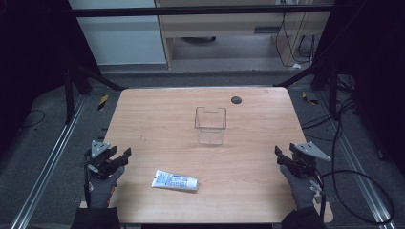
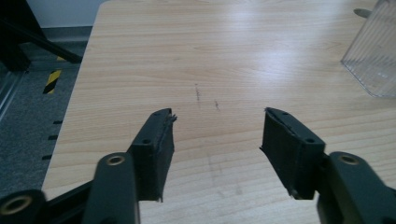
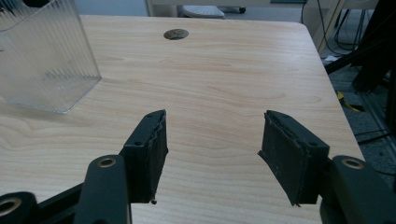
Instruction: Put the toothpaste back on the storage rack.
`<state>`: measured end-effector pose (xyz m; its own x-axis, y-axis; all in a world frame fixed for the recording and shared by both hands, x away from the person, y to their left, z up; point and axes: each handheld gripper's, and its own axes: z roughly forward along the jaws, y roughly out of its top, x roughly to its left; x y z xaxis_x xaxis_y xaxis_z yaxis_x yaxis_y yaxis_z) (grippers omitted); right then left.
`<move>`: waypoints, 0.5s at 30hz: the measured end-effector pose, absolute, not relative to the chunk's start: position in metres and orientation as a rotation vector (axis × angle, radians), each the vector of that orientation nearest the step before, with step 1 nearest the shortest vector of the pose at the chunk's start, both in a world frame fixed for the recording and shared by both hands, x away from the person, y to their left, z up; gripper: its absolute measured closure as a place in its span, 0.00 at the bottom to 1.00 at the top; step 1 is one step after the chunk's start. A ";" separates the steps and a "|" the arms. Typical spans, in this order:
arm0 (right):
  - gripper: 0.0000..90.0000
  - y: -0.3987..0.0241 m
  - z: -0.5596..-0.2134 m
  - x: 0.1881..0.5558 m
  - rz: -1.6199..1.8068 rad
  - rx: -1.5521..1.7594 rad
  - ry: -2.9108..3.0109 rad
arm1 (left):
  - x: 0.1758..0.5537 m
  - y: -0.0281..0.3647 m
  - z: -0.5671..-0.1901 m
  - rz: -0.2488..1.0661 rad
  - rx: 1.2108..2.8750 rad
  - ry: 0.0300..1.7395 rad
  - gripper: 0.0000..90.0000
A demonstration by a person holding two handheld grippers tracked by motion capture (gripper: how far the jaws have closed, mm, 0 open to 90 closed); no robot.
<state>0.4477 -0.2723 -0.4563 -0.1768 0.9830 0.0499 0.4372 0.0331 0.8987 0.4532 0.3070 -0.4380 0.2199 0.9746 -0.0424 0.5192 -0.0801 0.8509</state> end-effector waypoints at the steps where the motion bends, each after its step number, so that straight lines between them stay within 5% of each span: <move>1: 0.45 -0.273 -0.456 0.446 1.102 1.449 1.683 | 0.452 0.304 -0.437 0.733 1.724 1.398 0.51; 15: 0.45 -0.258 -0.458 0.441 1.049 1.389 1.792 | 0.437 0.292 -0.435 0.610 1.780 1.359 0.80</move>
<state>0.4409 -0.2576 -0.4579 -0.2432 0.9699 -0.0102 0.4660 0.1261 0.8758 0.4367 0.2916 -0.4349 0.3076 0.9473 -0.0897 0.5628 -0.1051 0.8199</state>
